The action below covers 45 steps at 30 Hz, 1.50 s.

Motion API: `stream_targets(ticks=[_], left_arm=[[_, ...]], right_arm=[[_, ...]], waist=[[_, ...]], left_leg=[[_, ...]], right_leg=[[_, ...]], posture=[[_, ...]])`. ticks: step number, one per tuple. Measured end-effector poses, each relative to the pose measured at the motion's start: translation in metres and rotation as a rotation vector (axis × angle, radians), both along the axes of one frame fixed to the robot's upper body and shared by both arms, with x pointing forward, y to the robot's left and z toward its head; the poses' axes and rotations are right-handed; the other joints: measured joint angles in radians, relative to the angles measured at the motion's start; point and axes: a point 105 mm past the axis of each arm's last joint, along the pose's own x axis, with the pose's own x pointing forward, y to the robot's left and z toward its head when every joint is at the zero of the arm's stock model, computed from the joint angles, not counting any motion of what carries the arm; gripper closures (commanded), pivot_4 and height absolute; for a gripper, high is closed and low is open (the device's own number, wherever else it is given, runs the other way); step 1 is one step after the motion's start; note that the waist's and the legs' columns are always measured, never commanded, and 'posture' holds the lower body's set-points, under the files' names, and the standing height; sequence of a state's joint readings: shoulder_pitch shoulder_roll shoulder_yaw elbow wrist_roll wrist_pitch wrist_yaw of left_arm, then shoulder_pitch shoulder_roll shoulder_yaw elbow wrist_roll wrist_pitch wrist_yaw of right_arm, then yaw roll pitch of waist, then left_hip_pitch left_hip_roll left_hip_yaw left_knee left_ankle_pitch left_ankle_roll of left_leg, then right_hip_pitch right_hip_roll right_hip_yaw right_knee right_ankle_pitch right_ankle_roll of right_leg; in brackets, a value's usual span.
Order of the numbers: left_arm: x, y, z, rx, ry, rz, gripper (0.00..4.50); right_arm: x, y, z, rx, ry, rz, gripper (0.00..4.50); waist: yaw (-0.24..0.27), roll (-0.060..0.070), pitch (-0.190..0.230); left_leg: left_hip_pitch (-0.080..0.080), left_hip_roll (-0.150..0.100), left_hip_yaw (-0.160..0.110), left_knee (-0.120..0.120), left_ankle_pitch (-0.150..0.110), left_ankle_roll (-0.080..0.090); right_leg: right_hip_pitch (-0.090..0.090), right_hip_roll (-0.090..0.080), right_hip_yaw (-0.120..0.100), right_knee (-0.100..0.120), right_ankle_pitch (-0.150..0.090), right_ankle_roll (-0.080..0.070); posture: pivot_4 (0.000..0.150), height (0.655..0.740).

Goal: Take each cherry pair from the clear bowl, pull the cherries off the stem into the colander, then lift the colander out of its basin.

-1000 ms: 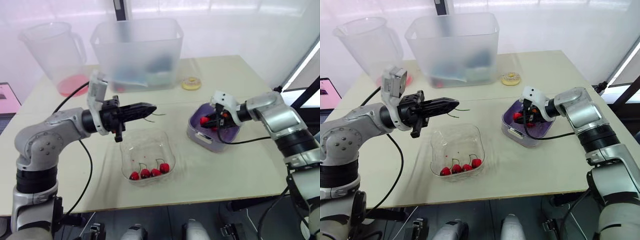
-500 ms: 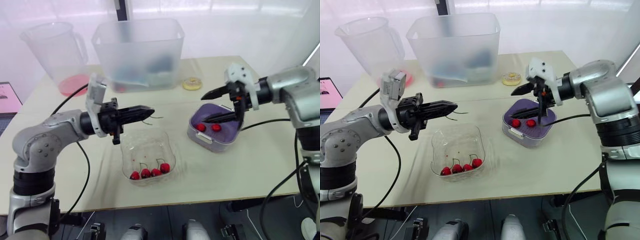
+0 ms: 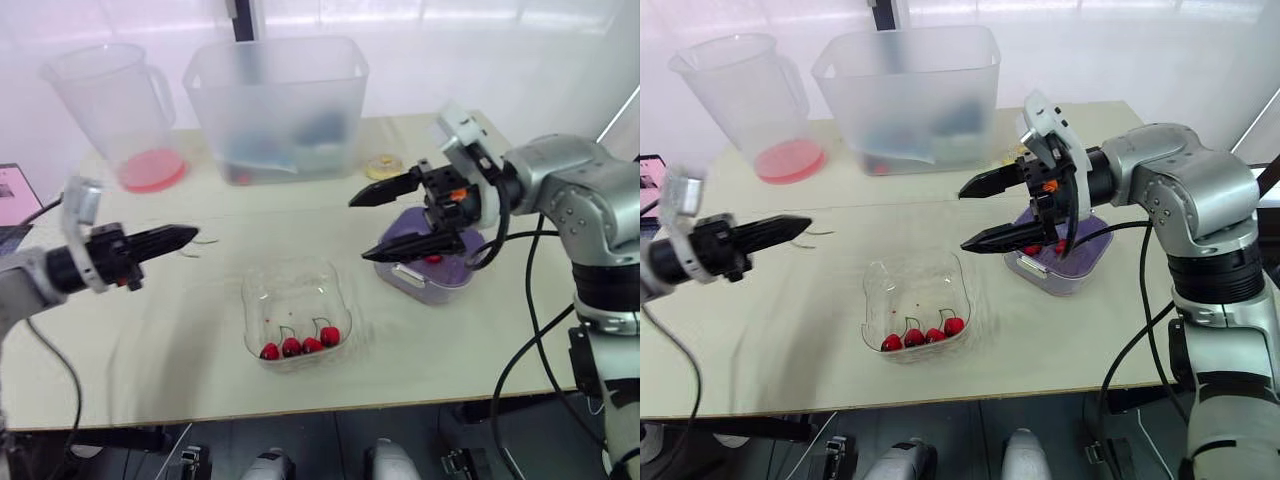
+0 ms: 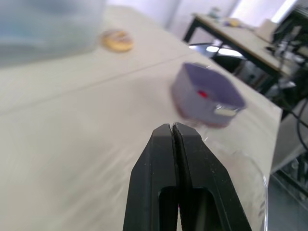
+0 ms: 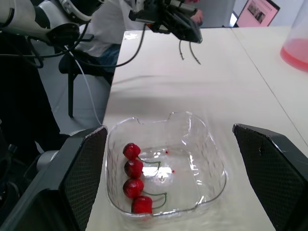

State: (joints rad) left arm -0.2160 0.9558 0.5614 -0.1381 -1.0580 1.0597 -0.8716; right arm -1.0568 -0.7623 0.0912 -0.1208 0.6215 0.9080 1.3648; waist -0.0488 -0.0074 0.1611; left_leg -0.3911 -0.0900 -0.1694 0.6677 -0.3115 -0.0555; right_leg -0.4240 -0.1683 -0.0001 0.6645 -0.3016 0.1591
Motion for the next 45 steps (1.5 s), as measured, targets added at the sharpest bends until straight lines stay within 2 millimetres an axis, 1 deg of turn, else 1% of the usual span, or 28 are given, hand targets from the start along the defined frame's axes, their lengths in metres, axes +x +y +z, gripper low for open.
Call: stream_targets(ticks=[4, 7, 11, 12, 14, 15, 16, 17, 18, 19, 21, 23, 24, 26, 28, 30, 32, 35, 36, 37, 39, 41, 43, 45], left_arm=[[-0.015, 0.017, -0.050, -0.031, 0.197, 0.081, 4.50], [-0.024, 0.030, -0.081, -0.055, 0.320, 0.146, 4.50], [-0.020, 0.050, -0.101, -0.048, 0.379, 0.252, 4.50], [-0.017, 0.055, -0.108, -0.022, 0.382, 0.279, 4.21], [-0.015, 0.059, -0.115, 0.008, 0.387, 0.294, 3.62], [-0.014, 0.059, -0.117, 0.017, 0.391, 0.292, 3.15], [-0.014, 0.059, -0.119, 0.018, 0.391, 0.288, 2.69], [-0.013, 0.060, -0.119, 0.019, 0.391, 0.288, 2.04], [-0.011, 0.062, -0.119, 0.016, 0.388, 0.296, 1.57], [-0.006, 0.065, -0.115, 0.000, 0.371, 0.315, 1.07], [0.008, 0.077, -0.100, -0.064, 0.294, 0.389, 0.03], [0.015, 0.093, -0.079, -0.101, 0.201, 0.456, 0.03], [0.016, 0.099, -0.070, -0.098, 0.170, 0.472, 0.03], [0.016, 0.106, -0.054, -0.094, 0.110, 0.486, 0.03], [0.014, 0.107, -0.044, -0.100, 0.081, 0.474, 0.03], [0.012, 0.094, -0.034, -0.088, 0.041, 0.398, 0.03], [0.008, 0.074, -0.023, -0.071, -0.002, 0.293, 0.03], [-0.004, 0.025, 0.007, -0.049, -0.123, 0.034, 0.03], [-0.010, 0.007, 0.018, -0.040, -0.172, -0.063, 0.03], [-0.016, -0.011, 0.029, -0.027, -0.222, -0.150, 0.03], [-0.026, -0.033, 0.037, 0.002, -0.273, -0.261, 0.03], [-0.028, -0.044, 0.039, -0.013, -0.278, -0.308, 0.03], [-0.028, -0.047, 0.042, -0.054, -0.277, -0.318, 0.03], [-0.034, -0.049, 0.035, -0.029, -0.252, -0.337, 0.03]], right_arm=[[0.004, 0.003, 0.000, 0.023, 0.008, -0.007, 0.06], [0.002, 0.010, -0.001, 0.051, 0.035, 0.021, 0.06], [0.001, 0.015, -0.001, 0.063, 0.040, 0.025, 0.06], [0.000, 0.016, 0.000, 0.067, 0.044, 0.023, 0.02], [-0.001, 0.017, 0.000, 0.080, 0.056, 0.016, 0.00], [-0.002, 0.017, 0.001, 0.089, 0.058, 0.014, 0.00], [-0.002, 0.017, 0.001, 0.093, 0.060, 0.014, 0.00], [-0.003, 0.016, 0.000, 0.093, 0.060, 0.010, 0.00], [-0.003, 0.016, -0.001, 0.093, 0.066, 0.009, 0.00], [-0.003, 0.015, -0.003, 0.093, 0.076, 0.004, 0.00], [-0.004, 0.015, -0.004, 0.096, 0.099, 0.002, 0.00], [-0.005, 0.015, -0.005, 0.098, 0.114, 0.009, 0.00], [-0.006, 0.014, -0.005, 0.094, 0.119, 0.011, 0.00], [-0.008, 0.010, -0.008, 0.074, 0.129, -0.001, 0.00], [-0.011, 0.007, -0.013, 0.047, 0.136, -0.007, 0.00], [-0.011, 0.007, -0.022, 0.002, 0.127, -0.019, 0.00], [-0.009, 0.009, -0.027, -0.031, 0.103, -0.030, 0.00], [-0.002, 0.014, -0.031, -0.066, -0.013, -0.083, 0.00], [0.000, 0.016, -0.036, -0.102, -0.034, -0.099, 0.00], [-0.001, 0.017, -0.043, -0.171, -0.009, -0.105, 0.00], [-0.005, 0.018, -0.048, -0.284, 0.048, -0.106, 0.00], [-0.006, 0.025, -0.043, -0.357, 0.085, -0.118, 0.00], [-0.008, 0.037, -0.044, -0.411, 0.136, -0.116, 0.00], [-0.006, 0.046, -0.058, -0.489, 0.218, -0.144, 0.00]], waist=[[0.004, 0.000, 0.000], [0.004, 0.000, 0.000], [0.005, 0.000, 0.000], [0.004, 0.000, 0.000], [0.004, 0.000, 0.000], [0.004, 0.000, 0.000], [0.003, 0.000, 0.000], [0.003, 0.000, 0.000], [0.003, 0.000, 0.000], [0.005, 0.000, 0.000], [0.005, 0.000, 0.000], [0.004, -0.001, 0.000], [0.001, -0.001, 0.000], [-0.002, -0.001, 0.000], [-0.004, -0.001, 0.000], [-0.005, -0.001, 0.000], [-0.005, -0.001, 0.000], [-0.001, -0.001, 0.000], [0.001, -0.001, 0.000], [0.002, -0.001, 0.000], [0.002, -0.001, 0.000], [-0.007, -0.001, 0.000], [-0.018, -0.001, 0.000], [-0.025, -0.001, 0.000]], left_leg=[[0.000, 0.000, 0.000, 0.000, 0.000, 0.000], [0.000, 0.000, 0.000, 0.000, 0.000, 0.000], [0.000, 0.000, 0.000, 0.000, 0.000, 0.000], [0.000, 0.000, 0.000, 0.000, 0.000, 0.000], [0.000, 0.000, 0.000, 0.000, 0.000, 0.000], [0.000, 0.000, 0.000, 0.000, 0.000, 0.000], [0.000, 0.000, 0.000, 0.000, 0.000, 0.000], [0.000, 0.000, 0.000, 0.000, 0.000, 0.000], [0.000, 0.000, 0.000, 0.000, 0.000, 0.000], [0.000, 0.000, 0.000, 0.000, 0.000, 0.000], [0.000, 0.000, -0.001, 0.000, 0.001, -0.001], [0.000, 0.000, -0.001, 0.000, 0.001, -0.001], [0.000, 0.000, 0.000, 0.000, 0.000, -0.001], [0.000, 0.000, 0.000, -0.001, 0.000, -0.001], [0.000, 0.000, 0.000, -0.001, 0.000, -0.001], [0.000, 0.000, 0.000, -0.001, 0.000, -0.001], [0.000, 0.000, 0.000, 0.000, 0.001, -0.001], [0.000, 0.000, 0.000, 0.000, 0.000, -0.001], [0.000, 0.000, 0.000, 0.000, 0.000, -0.001], [0.000, 0.000, 0.000, 0.000, 0.000, -0.001], [0.000, 0.000, 0.001, 0.000, 0.000, -0.001], [0.001, 0.000, 0.001, -0.001, 0.000, -0.001], [0.001, 0.001, 0.000, -0.001, 0.000, -0.001], [0.001, 0.002, 0.001, -0.002, 0.000, -0.001]], right_leg=[[0.000, 0.000, 0.000, 0.000, 0.000, 0.000], [0.000, 0.000, 0.000, 0.000, 0.000, 0.000], [0.000, 0.000, 0.000, 0.000, 0.000, 0.000], [0.000, 0.000, 0.000, 0.000, 0.000, 0.000], [0.000, 0.000, 0.000, 0.000, 0.000, 0.000], [0.000, 0.000, 0.000, 0.000, 0.000, 0.000], [0.000, 0.000, 0.000, 0.000, 0.000, 0.000], [0.000, 0.000, 0.000, 0.000, 0.000, 0.000], [0.000, 0.000, 0.000, 0.000, 0.000, 0.000], [0.000, 0.000, 0.000, 0.000, 0.000, 0.000], [0.000, 0.000, 0.000, 0.001, 0.000, 0.000], [0.000, 0.000, 0.000, 0.001, 0.000, 0.000], [0.000, 0.000, 0.000, 0.001, 0.000, 0.000], [-0.001, -0.001, 0.000, 0.001, 0.000, 0.000], [-0.001, 0.000, 0.000, 0.000, 0.000, 0.000], [-0.001, 0.000, 0.000, 0.001, 0.000, 0.000], [-0.001, 0.000, 0.000, 0.001, 0.000, 0.000], [0.000, -0.001, 0.000, 0.001, 0.000, 0.000], [-0.001, -0.001, 0.000, 0.001, 0.000, 0.000], [-0.001, -0.001, 0.000, 0.001, 0.000, 0.000], [-0.001, -0.001, 0.000, 0.000, 0.000, 0.000], [-0.001, 0.001, 0.001, 0.000, 0.000, 0.000], [-0.001, 0.002, 0.000, 0.001, 0.000, 0.000], [-0.001, 0.002, 0.001, 0.000, 0.000, 0.000]], posture=[[0.150, 0.7400], [0.150, 0.7400], [0.150, 0.7400], [0.150, 0.7400], [0.150, 0.7400], [0.150, 0.7400], [0.150, 0.7400], [0.150, 0.7400], [0.150, 0.7400], [0.150, 0.7400], [0.150, 0.7400], [0.150, 0.7400], [0.150, 0.7400], [0.150, 0.7400], [0.150, 0.7400], [0.150, 0.7400], [0.150, 0.7400], [0.150, 0.7400], [0.150, 0.7400], [0.150, 0.7400], [0.150, 0.7400], [0.150, 0.7400], [0.150, 0.7400], [0.150, 0.7400]])
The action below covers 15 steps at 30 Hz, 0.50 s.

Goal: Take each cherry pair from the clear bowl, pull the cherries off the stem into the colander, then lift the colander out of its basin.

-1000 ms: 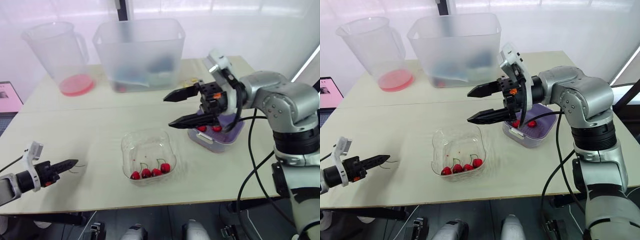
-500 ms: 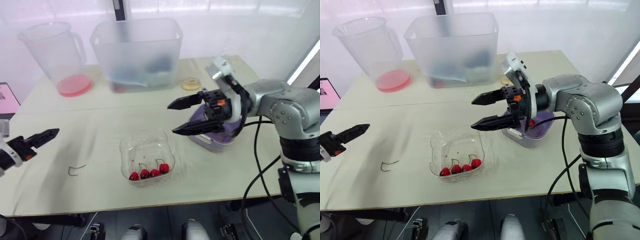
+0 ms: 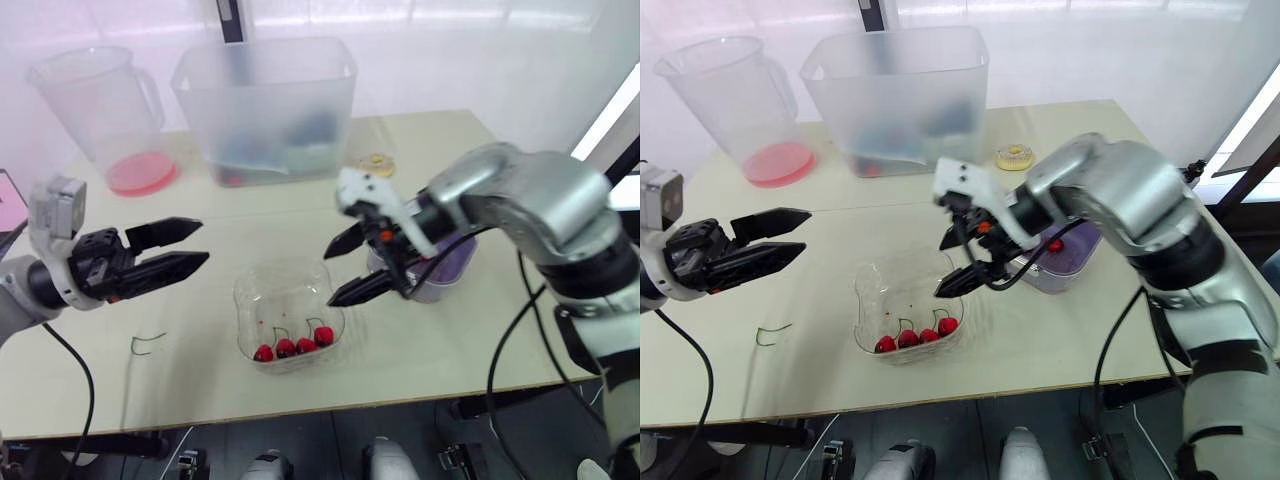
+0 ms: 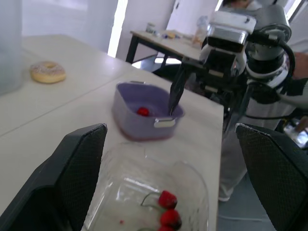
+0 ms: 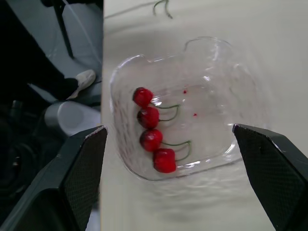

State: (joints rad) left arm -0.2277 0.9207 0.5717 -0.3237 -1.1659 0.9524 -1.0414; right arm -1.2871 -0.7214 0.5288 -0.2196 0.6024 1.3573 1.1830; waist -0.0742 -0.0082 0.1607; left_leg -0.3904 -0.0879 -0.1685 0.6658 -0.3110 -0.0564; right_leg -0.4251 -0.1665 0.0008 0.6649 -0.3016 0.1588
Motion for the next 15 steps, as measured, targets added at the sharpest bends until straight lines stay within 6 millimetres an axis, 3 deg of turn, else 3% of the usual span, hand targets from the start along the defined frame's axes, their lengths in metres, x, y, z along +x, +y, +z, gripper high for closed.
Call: stream_targets(ticks=[3, 8, 15], left_arm=[[-0.010, 0.000, -0.018, 0.080, 0.050, -0.017, 0.03], [-0.012, 0.007, -0.028, 0.103, 0.085, 0.010, 0.03], [-0.018, 0.015, -0.039, 0.141, 0.080, 0.057, 0.03]], right_arm=[[0.006, 0.008, -0.027, -0.121, 0.094, -0.073, 0.00], [0.010, 0.022, -0.034, -0.184, 0.048, -0.056, 0.00], [0.019, 0.027, -0.063, -0.309, -0.005, -0.040, 0.00]], waist=[[0.004, 0.000, 0.000], [0.007, 0.000, 0.000], [0.005, 0.000, 0.000]], left_leg=[[-0.001, -0.001, 0.000, -0.001, 0.000, 0.000], [-0.001, -0.001, -0.001, 0.001, 0.000, 0.000], [-0.001, -0.001, -0.001, 0.000, 0.000, 0.000]], right_leg=[[-0.002, -0.001, 0.001, -0.001, 0.000, 0.000], [-0.001, -0.002, 0.000, 0.000, 0.000, 0.000], [-0.002, -0.002, 0.000, 0.000, 0.000, 0.000]], posture=[[0.150, 0.7400], [0.150, 0.7400], [0.150, 0.7400]])
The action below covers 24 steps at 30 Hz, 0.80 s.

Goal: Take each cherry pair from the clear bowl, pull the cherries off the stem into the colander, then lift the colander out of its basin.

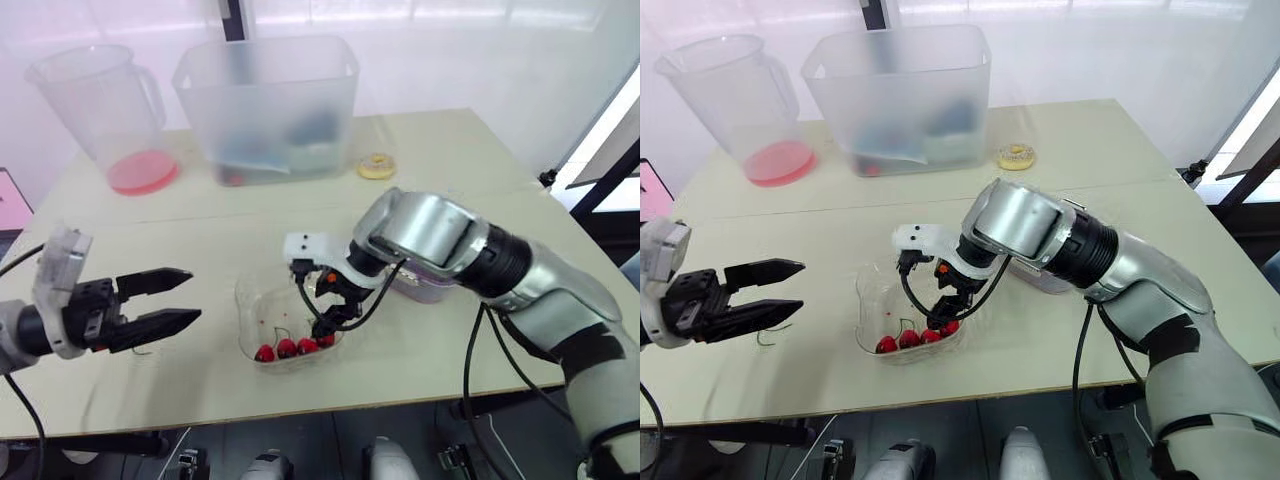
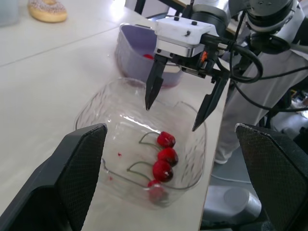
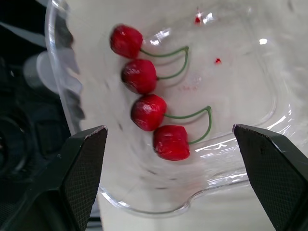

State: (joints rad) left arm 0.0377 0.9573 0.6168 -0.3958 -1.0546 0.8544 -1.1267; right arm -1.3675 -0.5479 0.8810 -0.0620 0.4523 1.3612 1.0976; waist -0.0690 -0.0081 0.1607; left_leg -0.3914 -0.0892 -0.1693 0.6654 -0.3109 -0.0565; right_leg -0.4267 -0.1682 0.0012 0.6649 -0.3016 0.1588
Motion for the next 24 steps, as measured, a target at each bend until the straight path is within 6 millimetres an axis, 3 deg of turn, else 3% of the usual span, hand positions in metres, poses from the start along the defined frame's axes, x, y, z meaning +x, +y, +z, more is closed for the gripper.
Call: stream_targets(ticks=[8, 14, 15, 19, 24], left_arm=[[-0.002, -0.004, -0.007, -0.005, -0.016, 0.024, 0.03], [0.000, -0.003, -0.007, -0.026, -0.025, 0.050, 0.03], [0.000, -0.004, -0.007, -0.027, -0.027, 0.051, 0.00], [0.001, -0.007, -0.009, -0.026, -0.037, 0.058, 0.00], [0.001, -0.011, -0.010, -0.034, -0.048, 0.057, 0.00]], right_arm=[[0.009, 0.001, -0.019, -0.098, -0.099, 0.058, 0.00], [0.003, -0.002, -0.030, -0.168, -0.113, 0.141, 0.00], [0.003, -0.003, -0.031, -0.177, -0.111, 0.145, 0.61], [-0.001, -0.006, -0.033, -0.196, -0.095, 0.164, 2.26], [-0.001, -0.008, -0.035, -0.222, -0.113, 0.181, 2.26]], waist=[[0.000, 0.000, 0.000], [-0.001, 0.000, 0.000], [-0.001, 0.000, 0.000], [0.000, 0.000, 0.000], [0.000, 0.000, 0.000]], left_leg=[[0.000, 0.000, 0.000, 0.000, 0.000, 0.000], [0.000, 0.000, 0.000, 0.000, 0.000, 0.000], [0.000, 0.000, 0.000, 0.000, 0.000, 0.000], [0.000, 0.000, 0.000, 0.000, 0.000, 0.000], [0.000, 0.000, 0.000, 0.000, 0.000, 0.000]], right_leg=[[0.000, 0.000, 0.000, 0.000, 0.000, 0.000], [0.000, 0.000, 0.000, 0.000, 0.000, 0.000], [0.000, 0.000, 0.000, 0.000, 0.000, 0.000], [0.000, 0.000, 0.000, 0.000, 0.000, 0.000], [0.000, 0.000, 0.000, 0.000, 0.000, 0.000]], posture=[[0.150, 0.7400], [0.150, 0.7400], [0.150, 0.7400], [0.150, 0.7400], [0.150, 0.7400]])
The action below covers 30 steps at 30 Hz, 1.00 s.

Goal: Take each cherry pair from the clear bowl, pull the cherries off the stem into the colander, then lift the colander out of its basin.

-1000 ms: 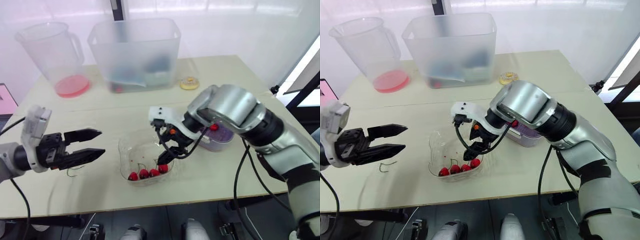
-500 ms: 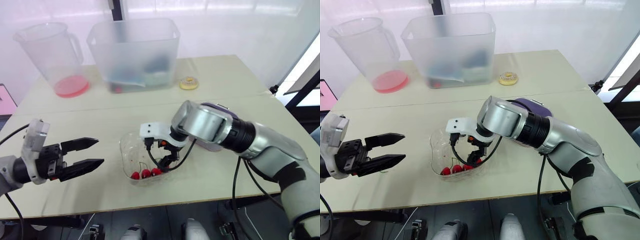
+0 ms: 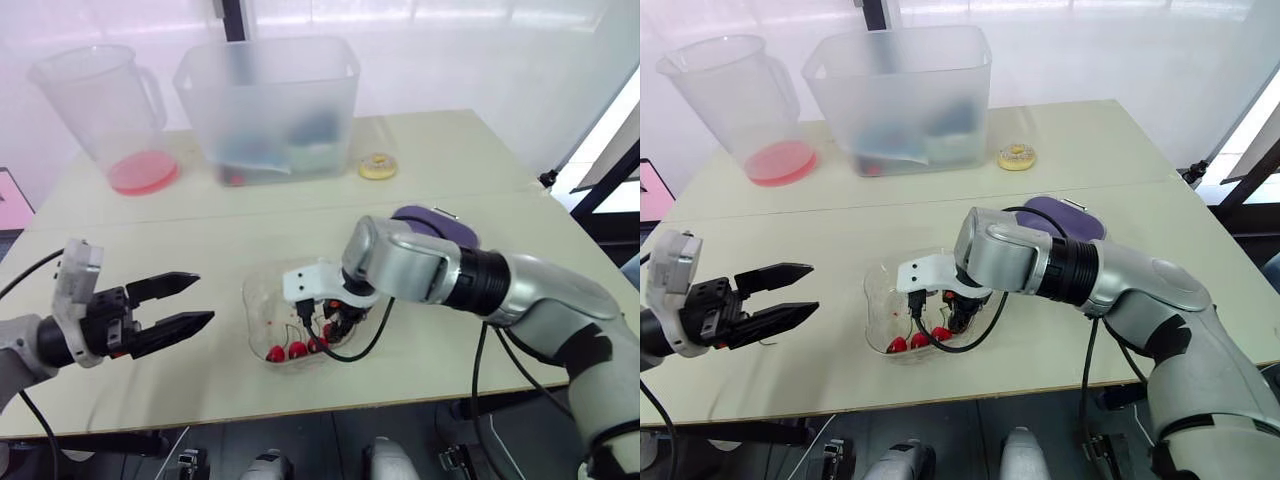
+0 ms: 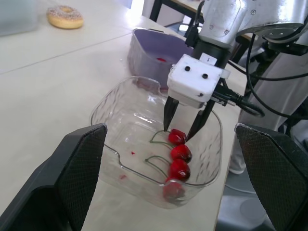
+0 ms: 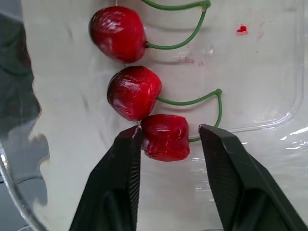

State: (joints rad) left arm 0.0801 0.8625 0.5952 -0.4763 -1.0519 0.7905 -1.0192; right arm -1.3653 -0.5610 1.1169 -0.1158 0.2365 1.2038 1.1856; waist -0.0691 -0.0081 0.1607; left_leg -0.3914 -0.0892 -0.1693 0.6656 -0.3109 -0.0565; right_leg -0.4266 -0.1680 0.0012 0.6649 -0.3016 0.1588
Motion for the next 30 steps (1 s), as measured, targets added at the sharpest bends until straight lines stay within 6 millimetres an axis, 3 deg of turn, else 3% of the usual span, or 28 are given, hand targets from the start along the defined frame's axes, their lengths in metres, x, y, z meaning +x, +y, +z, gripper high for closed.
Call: stream_targets(ticks=[7, 12, 18, 24, 30], left_arm=[[0.002, -0.005, -0.001, -0.001, -0.013, -0.007, 0.00], [0.004, -0.008, -0.002, 0.007, -0.023, -0.012, 0.00], [0.007, -0.010, -0.002, 0.005, -0.021, -0.027, 0.00], [0.017, -0.010, 0.003, 0.017, -0.032, -0.031, 0.00], [0.047, -0.005, 0.024, -0.094, -0.018, 0.025, 0.00]], right_arm=[[0.003, -0.002, -0.003, -0.027, -0.035, 0.020, 2.26], [0.004, -0.003, -0.004, -0.033, -0.045, 0.030, 3.87], [-0.002, 0.002, 0.003, -0.009, -0.053, 0.068, 3.87], [0.000, 0.010, 0.021, 0.064, -0.174, 0.212, 3.87], [0.018, 0.011, 0.052, 0.285, -0.372, 0.214, 3.87]], waist=[[0.000, 0.000, 0.000], [0.000, 0.000, 0.000], [0.000, 0.000, 0.000], [0.001, 0.000, 0.000], [0.005, 0.000, 0.000]], left_leg=[[0.000, 0.000, 0.000, 0.000, 0.000, 0.000], [0.000, 0.000, 0.000, 0.000, 0.000, 0.000], [0.000, 0.000, 0.000, 0.000, 0.000, 0.000], [0.000, 0.000, 0.000, 0.000, 0.000, 0.000], [0.000, -0.002, 0.000, 0.001, 0.000, 0.000]], right_leg=[[0.000, 0.000, 0.000, 0.000, 0.000, 0.000], [0.000, 0.000, 0.000, 0.000, 0.000, 0.000], [0.000, 0.000, 0.000, 0.000, 0.000, 0.000], [0.000, 0.000, 0.000, 0.000, 0.000, 0.000], [0.001, 0.001, 0.000, 0.000, 0.000, 0.000]], posture=[[0.150, 0.7400], [0.150, 0.7400], [0.150, 0.7400], [0.150, 0.7400], [0.150, 0.7400]])
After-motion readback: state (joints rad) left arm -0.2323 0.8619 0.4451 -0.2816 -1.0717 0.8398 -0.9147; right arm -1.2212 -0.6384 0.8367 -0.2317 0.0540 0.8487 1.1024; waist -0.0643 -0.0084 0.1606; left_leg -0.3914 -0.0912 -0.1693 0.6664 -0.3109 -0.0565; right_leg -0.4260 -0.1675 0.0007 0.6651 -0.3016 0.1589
